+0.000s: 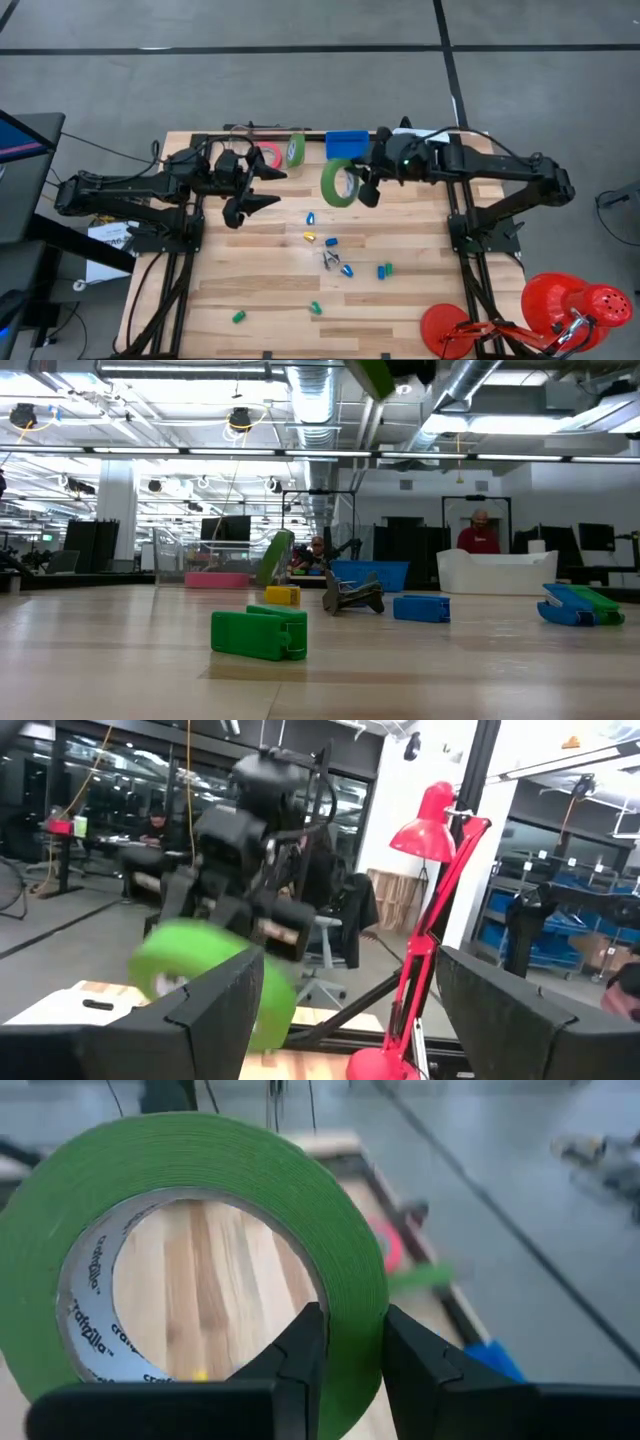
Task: Pick and place Stapler, Stapler remover, tape
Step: Put the green tape into the transparent bin
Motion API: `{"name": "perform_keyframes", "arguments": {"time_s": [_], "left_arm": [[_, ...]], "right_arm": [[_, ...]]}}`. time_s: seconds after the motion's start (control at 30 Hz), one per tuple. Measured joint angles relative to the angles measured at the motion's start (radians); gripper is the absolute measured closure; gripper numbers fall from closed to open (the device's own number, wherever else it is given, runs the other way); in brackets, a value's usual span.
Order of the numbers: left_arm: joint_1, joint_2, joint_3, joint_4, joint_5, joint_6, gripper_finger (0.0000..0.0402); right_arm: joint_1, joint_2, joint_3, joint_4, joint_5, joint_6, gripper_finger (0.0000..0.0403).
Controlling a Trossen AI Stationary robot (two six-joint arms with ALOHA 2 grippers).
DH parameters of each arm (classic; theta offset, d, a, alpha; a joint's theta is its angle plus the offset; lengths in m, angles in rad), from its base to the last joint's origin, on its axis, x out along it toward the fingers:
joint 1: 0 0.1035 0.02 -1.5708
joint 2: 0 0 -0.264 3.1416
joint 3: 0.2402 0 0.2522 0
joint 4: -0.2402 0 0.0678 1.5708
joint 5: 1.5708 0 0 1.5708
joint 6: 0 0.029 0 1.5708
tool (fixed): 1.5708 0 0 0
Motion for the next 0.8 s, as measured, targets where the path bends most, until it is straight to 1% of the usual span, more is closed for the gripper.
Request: {"name": "perform_keyframes", "arguments": {"time_s": [0.17,0.37,0.6,0.67,0.77,0.8], "left_arm": [[0.0,0.0,0.0,0.029,0.001,-0.023,0.0116],[0.0,0.0,0.0,0.083,0.001,-0.027,0.0116],[0.0,0.0,0.0,0.095,0.001,-0.027,0.0116],[0.0,0.0,0.0,0.099,0.001,-0.026,0.0116],[0.0,0.0,0.0,0.099,0.001,-0.027,0.0116],[0.0,0.0,0.0,0.099,0.001,-0.026,0.0116]], "right_arm": [[0.003,0.0,0.048,0.135,0.0,-0.013,0.0334],[0.003,0.005,0.053,0.306,-0.001,-0.03,0.0334],[0.009,0.028,0.051,0.409,-0.026,-0.031,0.0334],[0.014,0.049,0.056,0.474,-0.027,-0.028,0.0334],[0.023,0.064,0.052,0.491,-0.027,-0.03,0.0334],[0.026,0.082,0.054,0.529,-0.03,-0.029,0.0334]]}}
